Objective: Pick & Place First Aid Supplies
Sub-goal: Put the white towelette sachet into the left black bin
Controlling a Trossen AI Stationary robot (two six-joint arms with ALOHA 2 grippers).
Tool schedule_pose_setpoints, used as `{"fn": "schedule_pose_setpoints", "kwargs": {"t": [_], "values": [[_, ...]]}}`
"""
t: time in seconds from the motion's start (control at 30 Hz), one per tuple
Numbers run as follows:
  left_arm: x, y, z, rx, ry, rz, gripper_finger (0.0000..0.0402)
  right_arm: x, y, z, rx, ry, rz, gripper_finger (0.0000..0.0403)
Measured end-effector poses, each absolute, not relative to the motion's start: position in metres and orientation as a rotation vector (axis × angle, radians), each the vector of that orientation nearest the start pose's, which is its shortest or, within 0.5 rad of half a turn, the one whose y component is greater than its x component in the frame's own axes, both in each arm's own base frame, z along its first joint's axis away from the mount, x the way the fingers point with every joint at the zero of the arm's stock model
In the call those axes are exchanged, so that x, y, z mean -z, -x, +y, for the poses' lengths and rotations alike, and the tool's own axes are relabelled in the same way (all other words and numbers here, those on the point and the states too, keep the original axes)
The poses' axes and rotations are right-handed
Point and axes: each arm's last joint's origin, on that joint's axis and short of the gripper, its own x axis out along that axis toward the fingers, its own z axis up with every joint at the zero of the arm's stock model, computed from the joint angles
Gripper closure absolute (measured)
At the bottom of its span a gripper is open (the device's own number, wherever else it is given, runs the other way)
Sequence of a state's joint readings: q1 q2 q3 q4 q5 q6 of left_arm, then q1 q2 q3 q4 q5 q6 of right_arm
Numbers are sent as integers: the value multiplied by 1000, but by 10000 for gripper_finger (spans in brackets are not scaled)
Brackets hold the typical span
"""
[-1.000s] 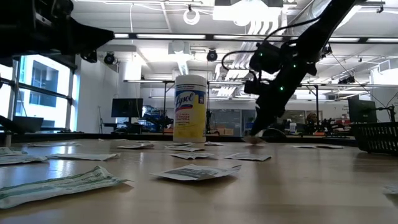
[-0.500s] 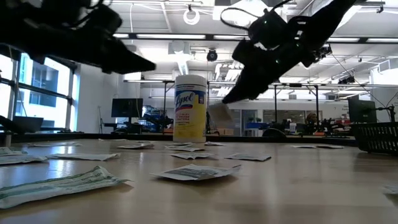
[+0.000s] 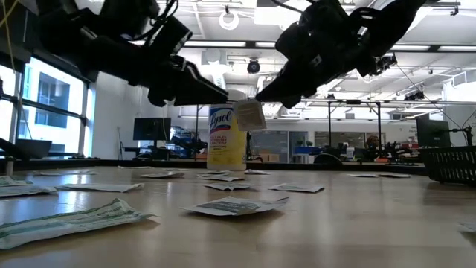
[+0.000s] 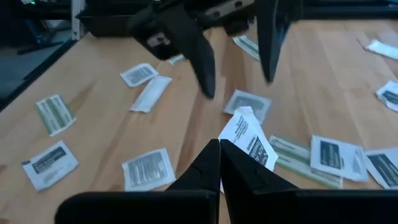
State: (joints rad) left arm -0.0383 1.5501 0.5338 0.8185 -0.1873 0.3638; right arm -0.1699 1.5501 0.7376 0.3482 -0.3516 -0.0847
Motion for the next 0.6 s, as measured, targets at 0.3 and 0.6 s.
{"fn": "schedule_pose_setpoints", "kwargs": {"t": [0.3,0.6], "values": [[-168,-319,-7,-103,-402,236,206,-190,-311,-32,-241,19,418,403],[-163,-321,-6,-131,-418,280,326,-192,-311,-33,-240,54,396,403]]}}
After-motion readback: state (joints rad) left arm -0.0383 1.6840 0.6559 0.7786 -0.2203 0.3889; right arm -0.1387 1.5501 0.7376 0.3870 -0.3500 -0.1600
